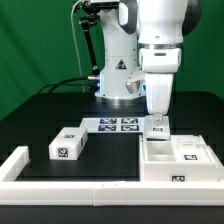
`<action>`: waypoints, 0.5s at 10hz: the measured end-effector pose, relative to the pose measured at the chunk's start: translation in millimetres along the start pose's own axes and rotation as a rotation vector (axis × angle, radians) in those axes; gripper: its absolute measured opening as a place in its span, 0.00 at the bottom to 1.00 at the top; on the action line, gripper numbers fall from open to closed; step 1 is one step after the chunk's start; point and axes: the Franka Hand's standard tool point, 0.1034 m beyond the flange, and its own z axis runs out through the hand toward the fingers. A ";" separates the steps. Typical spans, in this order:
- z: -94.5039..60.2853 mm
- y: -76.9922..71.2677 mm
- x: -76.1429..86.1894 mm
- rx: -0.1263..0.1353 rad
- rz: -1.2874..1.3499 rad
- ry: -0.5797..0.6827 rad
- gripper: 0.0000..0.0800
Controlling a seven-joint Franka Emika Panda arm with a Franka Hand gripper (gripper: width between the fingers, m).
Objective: Assemble cabinet
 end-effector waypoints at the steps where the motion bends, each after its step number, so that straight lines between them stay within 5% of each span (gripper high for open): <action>1: -0.7 1.8 0.4 -0.003 0.000 0.001 0.08; 5: 0.2 5.7 0.3 -0.005 0.000 0.003 0.08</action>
Offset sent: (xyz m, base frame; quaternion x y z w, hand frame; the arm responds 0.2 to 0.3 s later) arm 0.0119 -0.0029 -0.0016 0.0042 0.0038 -0.0141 0.9999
